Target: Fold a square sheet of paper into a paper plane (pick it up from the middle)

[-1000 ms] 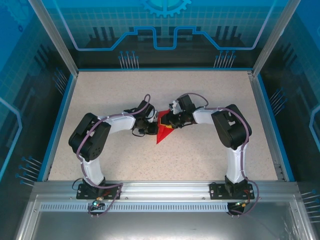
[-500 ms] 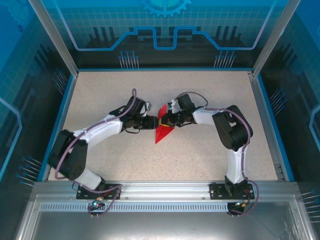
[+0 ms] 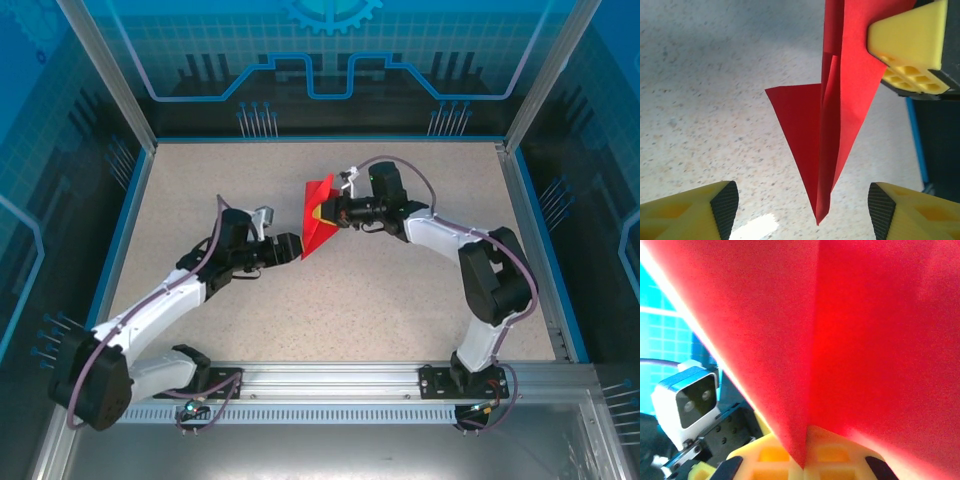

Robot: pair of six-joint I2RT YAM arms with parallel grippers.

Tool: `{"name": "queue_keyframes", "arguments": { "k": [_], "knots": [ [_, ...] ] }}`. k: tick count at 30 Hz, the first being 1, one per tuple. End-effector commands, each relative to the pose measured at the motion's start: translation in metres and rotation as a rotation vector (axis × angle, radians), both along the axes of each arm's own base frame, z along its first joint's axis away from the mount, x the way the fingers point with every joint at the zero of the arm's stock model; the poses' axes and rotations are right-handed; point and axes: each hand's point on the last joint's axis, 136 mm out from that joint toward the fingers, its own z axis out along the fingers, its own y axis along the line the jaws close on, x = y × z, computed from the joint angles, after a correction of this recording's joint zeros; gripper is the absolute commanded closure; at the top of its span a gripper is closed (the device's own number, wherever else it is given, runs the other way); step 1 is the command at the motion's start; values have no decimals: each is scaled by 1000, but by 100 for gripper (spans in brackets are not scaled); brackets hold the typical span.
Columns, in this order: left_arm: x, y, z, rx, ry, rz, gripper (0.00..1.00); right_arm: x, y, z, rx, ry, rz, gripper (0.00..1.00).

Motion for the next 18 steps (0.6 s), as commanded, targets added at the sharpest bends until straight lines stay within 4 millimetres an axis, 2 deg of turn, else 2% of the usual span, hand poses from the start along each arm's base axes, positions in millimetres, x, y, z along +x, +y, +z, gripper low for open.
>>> {"name": "queue_keyframes", "arguments": {
  "k": [1,8,12,18],
  "knots": [
    [0,-8,23,-170,-21,-2,27,-7,-3,30,66,-23,17,96],
    [1,-13,29,-340,13,47,24,-11,-4,50,122,-42,15,96],
    [5,-18,42,-391,-7,34,24,-15,-4,53,130,-40,17,97],
    [10,-27,46,-432,-1,0,28,-18,-2,53,138,-37,19,97]
  ]
}}
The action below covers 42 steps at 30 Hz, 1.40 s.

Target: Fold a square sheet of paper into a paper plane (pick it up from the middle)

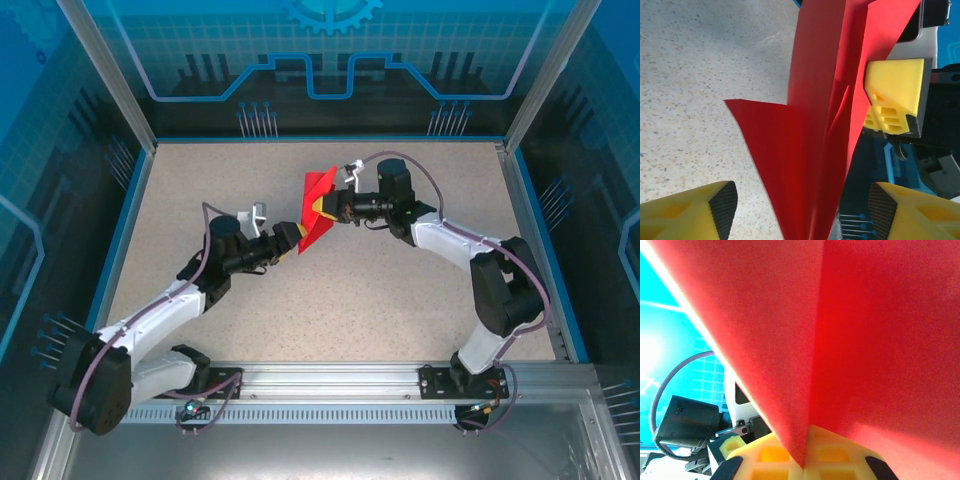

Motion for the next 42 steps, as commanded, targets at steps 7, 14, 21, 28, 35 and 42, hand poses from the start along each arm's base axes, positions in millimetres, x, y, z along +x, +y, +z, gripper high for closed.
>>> {"name": "queue_keyframes", "arguments": {
  "k": [7,14,21,28,35,42],
  "knots": [
    [2,-12,25,-64,-39,-74,44,-9,2,13,48,-18,23,97],
    [3,-18,26,-39,-48,-123,62,-9,2,5,40,-2,26,96],
    [4,-19,22,-6,-42,-132,79,-4,-2,-2,34,10,9,97],
    [3,-17,22,40,-50,-138,92,-1,-3,-12,27,28,6,92],
    [1,-1,13,248,-47,-127,96,8,-22,-21,-27,9,-44,59],
    [-4,45,-19,938,-54,-118,97,13,-80,-43,-262,-44,-157,46]
  ]
}}
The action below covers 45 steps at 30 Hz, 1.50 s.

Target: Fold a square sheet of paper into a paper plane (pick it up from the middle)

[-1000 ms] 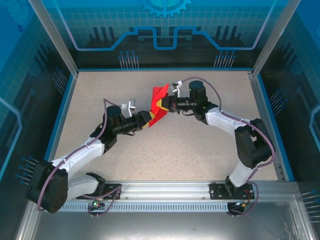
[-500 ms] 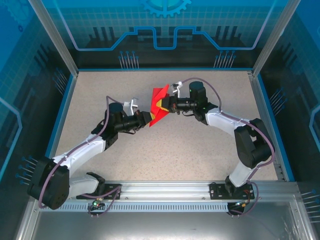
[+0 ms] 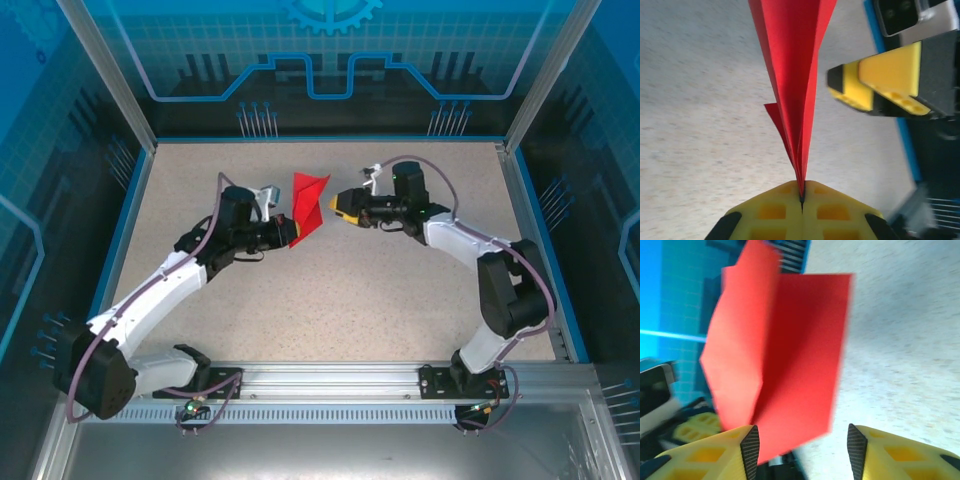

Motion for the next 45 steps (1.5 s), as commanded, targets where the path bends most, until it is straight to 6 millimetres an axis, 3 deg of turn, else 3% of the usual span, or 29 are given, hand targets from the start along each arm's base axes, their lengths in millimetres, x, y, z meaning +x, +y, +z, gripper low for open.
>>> {"name": "queue_keyframes", "arguments": {
  "k": [1,4,7,15,24,29,35,39,45],
  "knots": [
    [-12,46,-37,521,18,0,97,-7,-34,-9,-146,-41,-40,45],
    [-5,63,-35,832,-44,46,97,-7,-53,-13,-222,-56,-77,40],
    [1,62,-37,1065,-75,42,96,-8,-64,-11,-238,-64,-96,39],
    [6,14,-56,1494,-259,-47,96,-6,-97,-9,-217,-50,-164,38],
    [-16,-45,-125,1716,-331,-288,95,-5,-108,-13,-200,-25,-185,38],
    [-35,-65,-156,1726,-354,-393,89,-3,-108,-19,-194,-10,-181,38],
    [-55,-75,-178,1573,-271,-480,78,-3,-95,-32,-159,38,-145,39],
    [-68,-88,-180,1420,-233,-543,70,-5,-77,-45,-141,68,-103,43],
    [-83,-104,-162,1219,-199,-596,44,-8,-57,-57,-152,87,-56,46]
  ]
}}
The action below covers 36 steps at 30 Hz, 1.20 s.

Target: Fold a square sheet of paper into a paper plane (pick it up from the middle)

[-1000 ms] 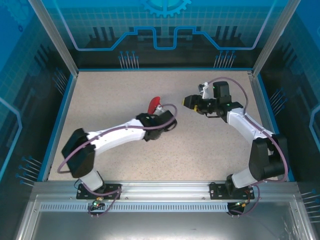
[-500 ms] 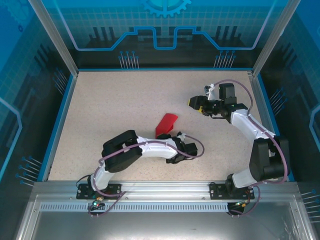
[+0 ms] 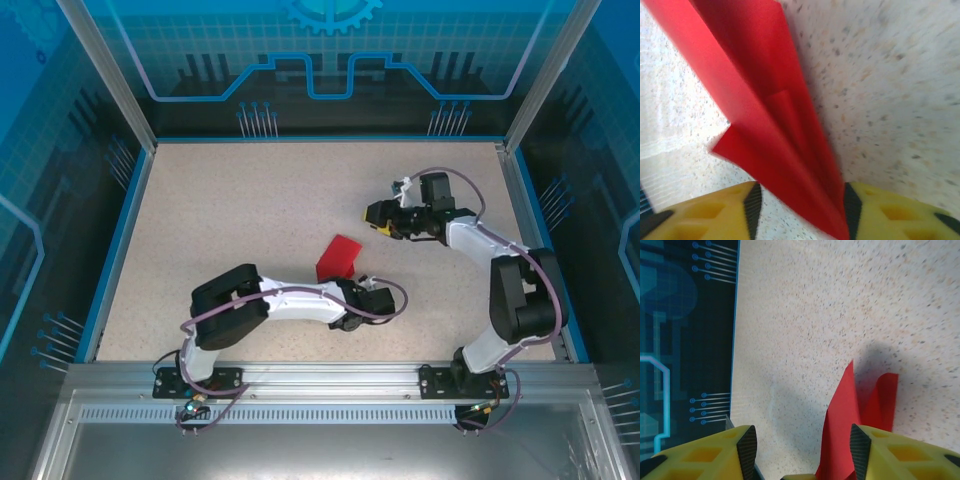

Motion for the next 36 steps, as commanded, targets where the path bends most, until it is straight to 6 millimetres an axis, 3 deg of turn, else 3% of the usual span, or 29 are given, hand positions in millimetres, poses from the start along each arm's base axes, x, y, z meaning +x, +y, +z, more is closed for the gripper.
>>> {"name": "queue_keyframes", "arguments": {
  "k": [1,6,10,13,16,19,22,28,36],
  "knots": [
    [-12,-14,17,-161,89,2,41,-4,14,-2,17,5,39,47],
    [-22,-10,49,-336,194,70,34,-15,28,-10,10,28,82,49],
    [-29,11,78,-533,301,181,34,-31,45,-15,-10,41,125,54],
    [-28,32,99,-677,319,254,34,-46,60,-20,-40,50,164,59],
    [-16,68,110,-808,285,397,33,-64,71,-27,-104,56,193,60],
    [1,109,108,-915,237,565,32,-83,78,-36,-178,68,221,62],
    [9,125,102,-987,230,641,32,-99,82,-46,-247,72,238,66],
    [24,131,71,-1079,300,760,31,-112,89,-72,-333,96,270,70],
    [34,123,59,-1074,340,769,32,-106,85,-99,-424,110,282,76]
  ]
}}
